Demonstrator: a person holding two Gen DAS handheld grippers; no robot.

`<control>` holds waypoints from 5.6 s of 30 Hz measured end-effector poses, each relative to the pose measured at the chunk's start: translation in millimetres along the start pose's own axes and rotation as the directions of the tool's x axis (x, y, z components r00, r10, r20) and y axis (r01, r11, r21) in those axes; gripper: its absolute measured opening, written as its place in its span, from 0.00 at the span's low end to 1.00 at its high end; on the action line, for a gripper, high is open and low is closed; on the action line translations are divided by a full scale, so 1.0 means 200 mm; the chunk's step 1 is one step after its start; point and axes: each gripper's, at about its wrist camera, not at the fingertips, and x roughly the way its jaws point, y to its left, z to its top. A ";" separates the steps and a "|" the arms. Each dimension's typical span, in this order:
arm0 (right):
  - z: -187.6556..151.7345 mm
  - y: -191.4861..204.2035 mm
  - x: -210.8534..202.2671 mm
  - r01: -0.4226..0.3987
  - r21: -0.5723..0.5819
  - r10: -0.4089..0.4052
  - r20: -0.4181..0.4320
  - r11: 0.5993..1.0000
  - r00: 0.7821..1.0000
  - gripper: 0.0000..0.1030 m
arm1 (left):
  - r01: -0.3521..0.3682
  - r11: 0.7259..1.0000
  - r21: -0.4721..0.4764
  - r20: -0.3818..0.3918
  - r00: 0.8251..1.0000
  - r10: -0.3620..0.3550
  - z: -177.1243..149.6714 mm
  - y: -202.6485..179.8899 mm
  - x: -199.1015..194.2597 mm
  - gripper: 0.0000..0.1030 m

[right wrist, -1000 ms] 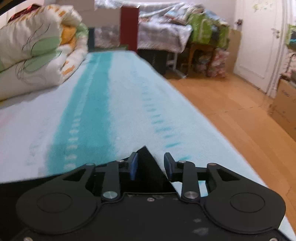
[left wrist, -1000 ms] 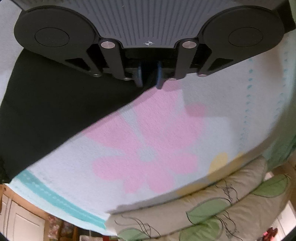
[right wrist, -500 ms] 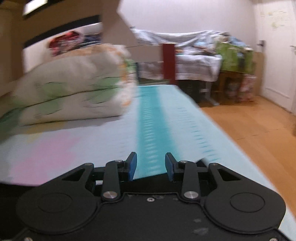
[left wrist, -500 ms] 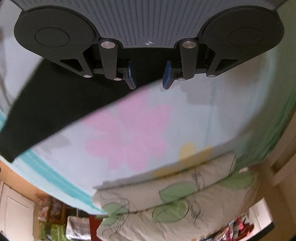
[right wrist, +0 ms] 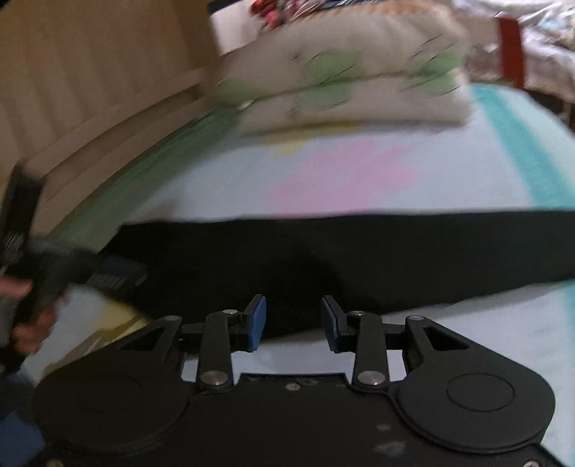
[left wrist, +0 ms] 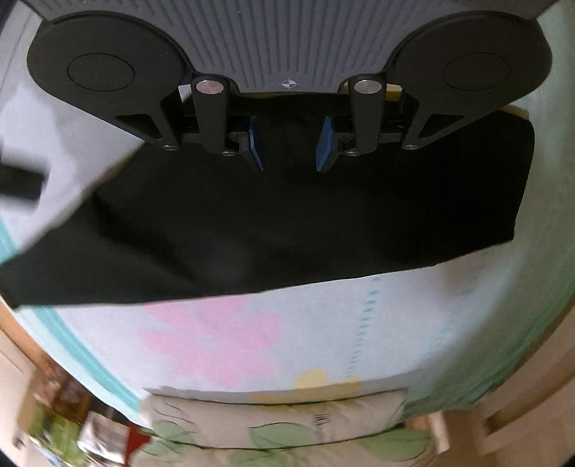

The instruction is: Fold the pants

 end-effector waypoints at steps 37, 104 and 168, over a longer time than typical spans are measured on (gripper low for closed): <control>-0.28 0.58 0.29 -0.148 -0.263 0.120 -0.119 0.953 0.986 0.40 | 0.070 0.998 0.003 0.000 0.998 -0.070 -0.06 0.11 0.07 0.30; -0.16 -0.11 0.35 0.102 0.424 -0.069 -0.094 0.900 0.993 0.39 | 0.230 0.968 0.099 0.014 0.972 -0.233 -0.26 -0.05 0.01 0.30; 0.25 -0.78 0.55 0.488 0.022 -0.488 0.032 0.873 0.872 0.16 | 0.061 0.998 -0.033 -0.030 0.998 -0.062 -0.05 0.08 0.30 0.31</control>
